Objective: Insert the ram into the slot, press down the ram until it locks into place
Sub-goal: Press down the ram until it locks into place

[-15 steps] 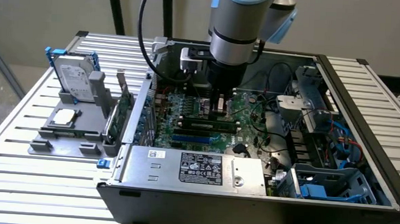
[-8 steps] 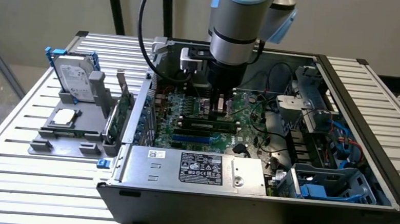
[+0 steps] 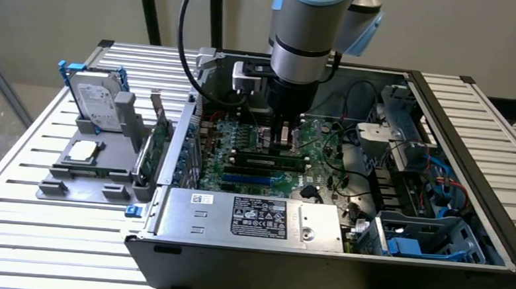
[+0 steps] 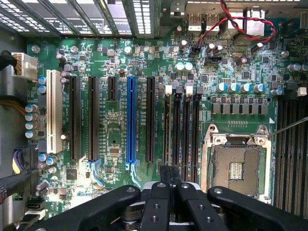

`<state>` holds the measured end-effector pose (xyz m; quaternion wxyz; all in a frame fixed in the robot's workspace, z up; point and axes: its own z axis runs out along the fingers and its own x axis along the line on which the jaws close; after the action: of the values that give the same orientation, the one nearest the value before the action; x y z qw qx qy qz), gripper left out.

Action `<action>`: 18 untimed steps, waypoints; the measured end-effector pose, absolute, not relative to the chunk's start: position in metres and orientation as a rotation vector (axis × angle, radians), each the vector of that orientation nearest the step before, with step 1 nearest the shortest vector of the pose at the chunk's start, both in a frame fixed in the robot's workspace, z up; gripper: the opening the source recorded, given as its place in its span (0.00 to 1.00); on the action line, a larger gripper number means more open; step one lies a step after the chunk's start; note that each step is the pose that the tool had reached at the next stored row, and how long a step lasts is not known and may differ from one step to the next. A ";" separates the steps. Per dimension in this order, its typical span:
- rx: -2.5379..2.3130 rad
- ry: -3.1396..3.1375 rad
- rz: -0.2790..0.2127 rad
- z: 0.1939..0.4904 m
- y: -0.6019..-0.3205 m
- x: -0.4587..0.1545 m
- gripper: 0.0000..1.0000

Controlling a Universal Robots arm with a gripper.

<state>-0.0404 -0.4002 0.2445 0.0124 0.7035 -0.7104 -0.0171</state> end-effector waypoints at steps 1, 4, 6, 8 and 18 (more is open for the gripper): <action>2.193 -2.214 -0.053 0.244 -0.400 -0.040 0.11; 2.193 -2.214 -0.053 0.244 -0.400 -0.041 0.11; 2.192 -2.214 -0.053 0.242 -0.400 -0.041 0.11; 2.193 -2.214 -0.053 0.238 -0.399 -0.041 0.11; 2.193 -2.214 -0.052 0.226 -0.397 -0.042 0.11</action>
<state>-0.0415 -0.3966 0.2259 0.0125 0.7035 -0.7104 -0.0167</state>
